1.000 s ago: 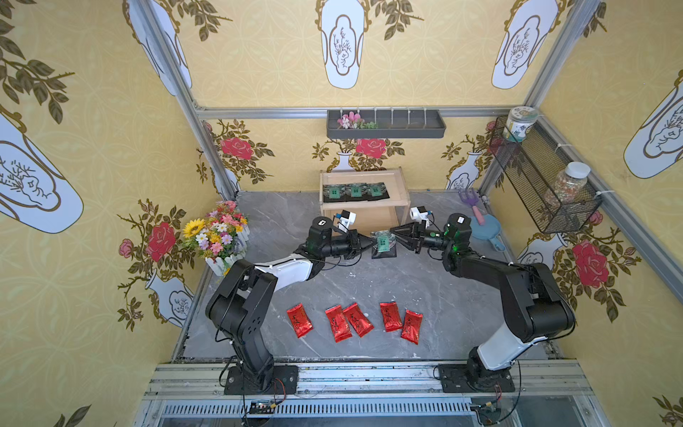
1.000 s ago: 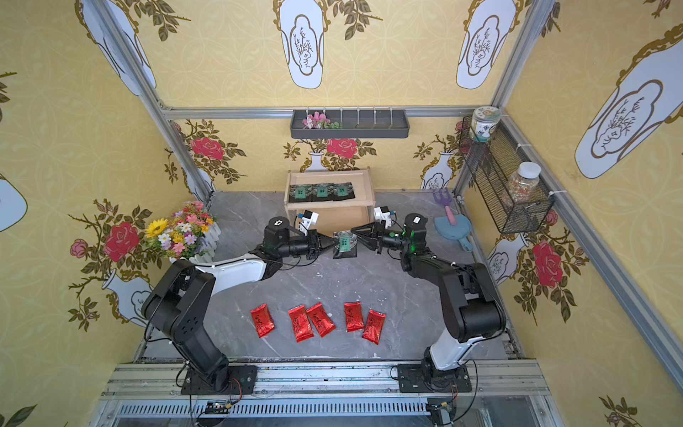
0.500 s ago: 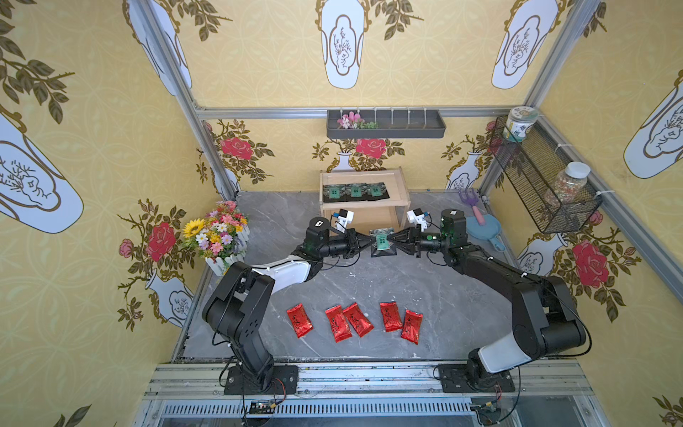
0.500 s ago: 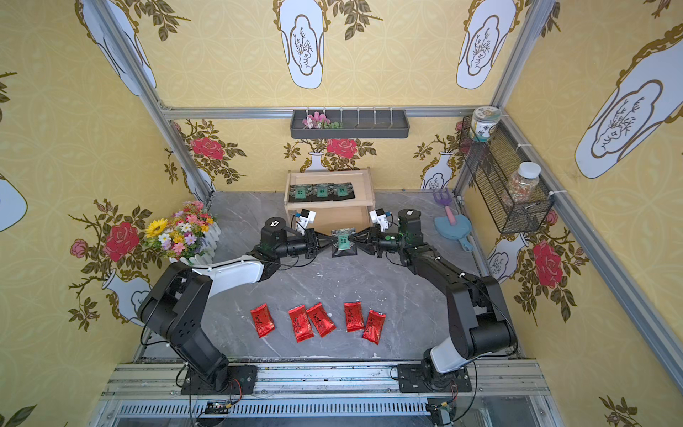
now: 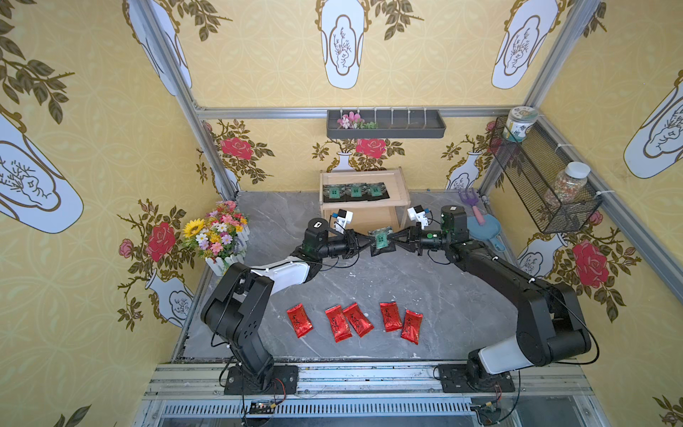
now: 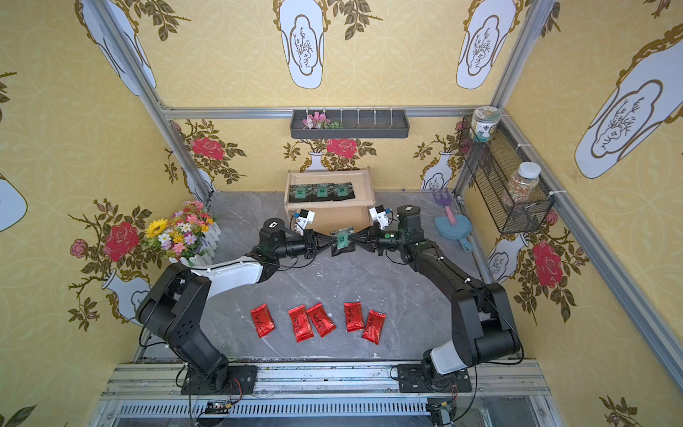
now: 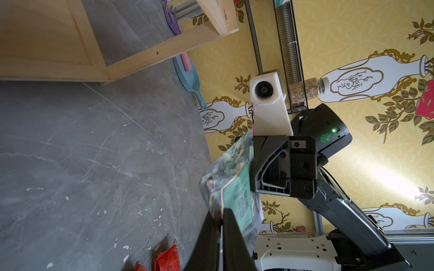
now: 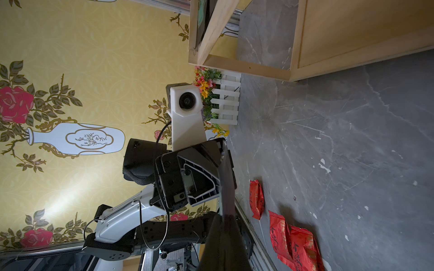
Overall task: Place the tea bags on the shelf by color
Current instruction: Pick up the tea bag from the center of the board, then place the tea bag on the shelf.
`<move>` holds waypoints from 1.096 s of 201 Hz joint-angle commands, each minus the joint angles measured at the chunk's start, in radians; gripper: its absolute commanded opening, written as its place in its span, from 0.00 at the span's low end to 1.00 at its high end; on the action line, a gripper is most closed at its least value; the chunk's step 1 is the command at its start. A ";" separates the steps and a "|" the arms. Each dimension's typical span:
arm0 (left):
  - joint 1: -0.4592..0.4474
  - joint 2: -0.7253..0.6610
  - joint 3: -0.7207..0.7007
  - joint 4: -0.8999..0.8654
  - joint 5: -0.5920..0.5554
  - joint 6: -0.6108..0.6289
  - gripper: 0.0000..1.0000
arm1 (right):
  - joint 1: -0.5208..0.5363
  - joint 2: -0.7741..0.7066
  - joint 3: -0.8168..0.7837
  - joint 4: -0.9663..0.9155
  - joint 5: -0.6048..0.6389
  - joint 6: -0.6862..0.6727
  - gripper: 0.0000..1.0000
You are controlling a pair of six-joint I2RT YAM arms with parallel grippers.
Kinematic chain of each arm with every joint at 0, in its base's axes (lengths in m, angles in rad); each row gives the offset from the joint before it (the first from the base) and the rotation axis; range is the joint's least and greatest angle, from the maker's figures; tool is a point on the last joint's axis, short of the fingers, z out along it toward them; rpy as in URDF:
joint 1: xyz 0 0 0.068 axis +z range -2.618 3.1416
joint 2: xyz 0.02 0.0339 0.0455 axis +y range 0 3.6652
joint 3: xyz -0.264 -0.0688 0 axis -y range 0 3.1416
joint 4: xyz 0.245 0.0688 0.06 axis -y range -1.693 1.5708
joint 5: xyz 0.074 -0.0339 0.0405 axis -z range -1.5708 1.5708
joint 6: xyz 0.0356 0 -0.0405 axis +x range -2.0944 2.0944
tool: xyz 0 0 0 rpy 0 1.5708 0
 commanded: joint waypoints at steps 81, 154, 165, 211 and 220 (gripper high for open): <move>0.047 -0.067 0.113 -0.230 -0.001 0.139 0.37 | -0.126 0.143 0.580 -0.659 0.085 -0.461 0.01; 0.090 -0.070 0.194 -0.365 0.001 0.198 0.37 | -0.126 0.472 1.134 -0.905 0.231 -0.526 0.05; 0.096 -0.072 0.200 -0.377 -0.002 0.208 0.38 | -0.126 0.510 1.189 -0.914 0.237 -0.515 0.05; 0.117 -0.066 0.203 -0.396 0.000 0.221 0.38 | -0.113 0.649 1.362 -0.935 0.186 -0.472 0.08; 0.120 -0.064 0.204 -0.397 0.000 0.222 0.38 | -0.111 0.666 1.380 -0.941 0.179 -0.472 0.08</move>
